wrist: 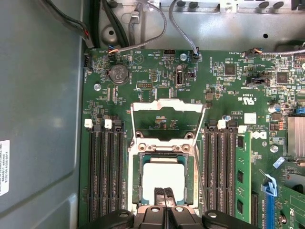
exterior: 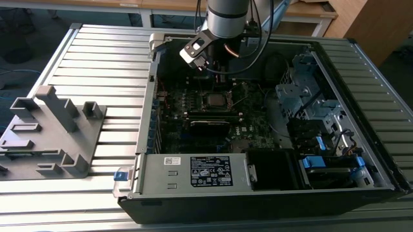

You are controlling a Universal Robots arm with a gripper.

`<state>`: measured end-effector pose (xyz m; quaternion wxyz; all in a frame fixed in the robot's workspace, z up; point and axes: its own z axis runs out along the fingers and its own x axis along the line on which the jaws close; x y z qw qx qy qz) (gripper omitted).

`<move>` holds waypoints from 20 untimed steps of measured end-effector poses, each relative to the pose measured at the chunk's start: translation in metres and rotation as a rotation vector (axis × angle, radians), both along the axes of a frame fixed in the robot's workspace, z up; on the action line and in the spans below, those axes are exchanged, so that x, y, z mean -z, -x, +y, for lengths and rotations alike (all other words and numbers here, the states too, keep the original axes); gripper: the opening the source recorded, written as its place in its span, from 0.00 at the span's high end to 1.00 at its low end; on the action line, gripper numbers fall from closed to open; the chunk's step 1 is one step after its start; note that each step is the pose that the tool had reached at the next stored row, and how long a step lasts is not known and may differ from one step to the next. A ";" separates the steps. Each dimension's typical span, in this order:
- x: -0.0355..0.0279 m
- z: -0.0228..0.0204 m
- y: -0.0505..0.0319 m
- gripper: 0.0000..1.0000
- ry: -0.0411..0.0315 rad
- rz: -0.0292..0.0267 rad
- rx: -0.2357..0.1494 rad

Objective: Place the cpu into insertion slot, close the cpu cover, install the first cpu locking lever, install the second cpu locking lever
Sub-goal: 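Close the cpu cover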

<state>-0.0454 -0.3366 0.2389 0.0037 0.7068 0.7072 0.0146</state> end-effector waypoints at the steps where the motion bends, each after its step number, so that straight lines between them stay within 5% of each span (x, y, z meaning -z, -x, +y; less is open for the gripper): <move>1: 0.0000 0.0000 0.0000 0.89 -0.0002 -0.0001 0.000; 20: -0.0046 0.0000 0.0000 0.89 0.0002 0.0001 0.000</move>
